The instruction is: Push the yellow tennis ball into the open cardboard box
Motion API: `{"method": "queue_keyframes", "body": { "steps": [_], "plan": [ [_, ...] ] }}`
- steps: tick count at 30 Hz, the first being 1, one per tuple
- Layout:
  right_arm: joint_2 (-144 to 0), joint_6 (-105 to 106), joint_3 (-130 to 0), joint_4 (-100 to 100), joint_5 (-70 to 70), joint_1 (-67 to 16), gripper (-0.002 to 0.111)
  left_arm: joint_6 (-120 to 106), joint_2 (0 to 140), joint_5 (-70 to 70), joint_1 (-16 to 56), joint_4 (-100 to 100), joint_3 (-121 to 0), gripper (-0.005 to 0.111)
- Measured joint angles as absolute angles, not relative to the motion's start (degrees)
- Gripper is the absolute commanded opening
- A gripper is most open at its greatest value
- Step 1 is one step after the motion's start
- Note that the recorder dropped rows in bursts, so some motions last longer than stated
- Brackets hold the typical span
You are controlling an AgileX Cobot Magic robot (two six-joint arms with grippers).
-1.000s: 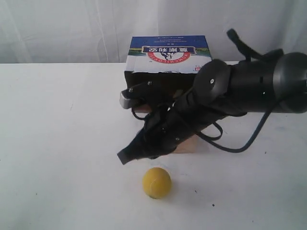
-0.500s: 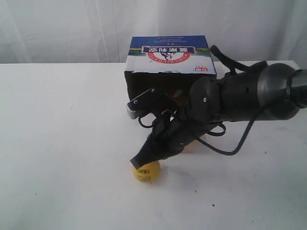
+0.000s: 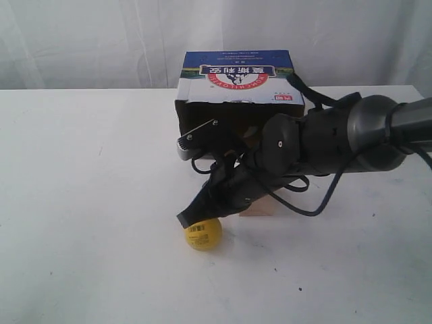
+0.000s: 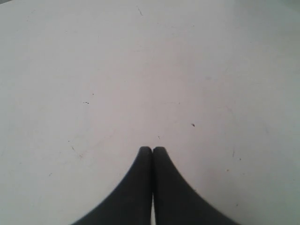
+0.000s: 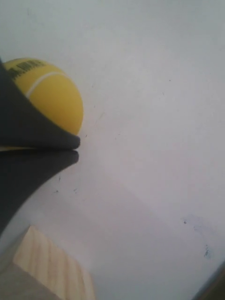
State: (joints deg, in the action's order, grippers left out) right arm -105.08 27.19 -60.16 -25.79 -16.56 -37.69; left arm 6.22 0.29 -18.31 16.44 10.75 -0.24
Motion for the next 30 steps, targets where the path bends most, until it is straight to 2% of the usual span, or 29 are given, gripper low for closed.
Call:
{"method": "queue_keyframes", "body": {
  "steps": [10,19,30],
  "plan": [
    [-104.8,28.2,-65.3,-25.8,-15.5,-38.3,0.000,6.2,0.3,-18.3,16.4,10.7,-0.2,0.000],
    [-102.2,30.2,-66.1,-29.1,-29.5,-40.1,0.000,6.2,0.3,-18.3,16.4,10.7,-0.2,0.000],
    [-108.5,34.1,-67.0,-34.0,-19.7,-47.2,0.000,6.2,0.3,-18.3,16.4,10.7,-0.2,0.000]
  ]
}}
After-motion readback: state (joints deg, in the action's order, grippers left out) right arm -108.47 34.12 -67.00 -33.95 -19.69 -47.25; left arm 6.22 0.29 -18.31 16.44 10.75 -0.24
